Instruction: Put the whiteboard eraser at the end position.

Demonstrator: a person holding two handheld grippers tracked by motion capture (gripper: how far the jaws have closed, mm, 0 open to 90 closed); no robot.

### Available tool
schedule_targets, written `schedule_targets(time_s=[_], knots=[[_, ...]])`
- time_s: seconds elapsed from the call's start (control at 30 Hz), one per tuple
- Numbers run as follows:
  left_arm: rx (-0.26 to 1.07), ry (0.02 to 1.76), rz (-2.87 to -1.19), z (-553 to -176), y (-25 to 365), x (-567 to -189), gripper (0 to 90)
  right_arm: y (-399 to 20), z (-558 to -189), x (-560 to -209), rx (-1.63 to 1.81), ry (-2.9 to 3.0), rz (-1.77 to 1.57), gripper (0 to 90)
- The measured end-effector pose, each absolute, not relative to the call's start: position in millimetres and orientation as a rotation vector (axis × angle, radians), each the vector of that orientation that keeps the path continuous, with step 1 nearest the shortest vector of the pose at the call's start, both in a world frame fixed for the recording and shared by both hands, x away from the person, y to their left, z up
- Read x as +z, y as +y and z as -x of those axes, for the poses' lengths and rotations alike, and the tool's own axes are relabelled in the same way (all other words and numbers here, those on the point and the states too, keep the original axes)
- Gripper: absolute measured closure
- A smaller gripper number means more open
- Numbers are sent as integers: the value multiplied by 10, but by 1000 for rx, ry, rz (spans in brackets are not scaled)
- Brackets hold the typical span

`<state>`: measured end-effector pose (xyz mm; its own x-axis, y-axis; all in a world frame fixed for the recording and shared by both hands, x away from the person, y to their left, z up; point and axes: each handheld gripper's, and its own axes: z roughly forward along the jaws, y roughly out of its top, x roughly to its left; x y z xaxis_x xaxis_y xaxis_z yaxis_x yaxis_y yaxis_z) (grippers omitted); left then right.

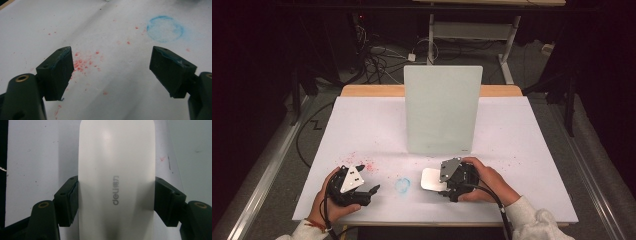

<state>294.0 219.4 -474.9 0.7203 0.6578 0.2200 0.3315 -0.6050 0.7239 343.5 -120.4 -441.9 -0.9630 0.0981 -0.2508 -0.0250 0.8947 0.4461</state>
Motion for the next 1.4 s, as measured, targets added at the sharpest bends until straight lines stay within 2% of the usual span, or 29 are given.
schedule_targets(time_s=[0.77,1.4], knots=[[623,744,-2252,-2940,2190,-4752,188,-1165,-3447,-4519,705,2770,-109,304],[626,749,-2240,-2936,2198,-4747,188,-1422,-3454,-4187,958,2512,-281,287]])
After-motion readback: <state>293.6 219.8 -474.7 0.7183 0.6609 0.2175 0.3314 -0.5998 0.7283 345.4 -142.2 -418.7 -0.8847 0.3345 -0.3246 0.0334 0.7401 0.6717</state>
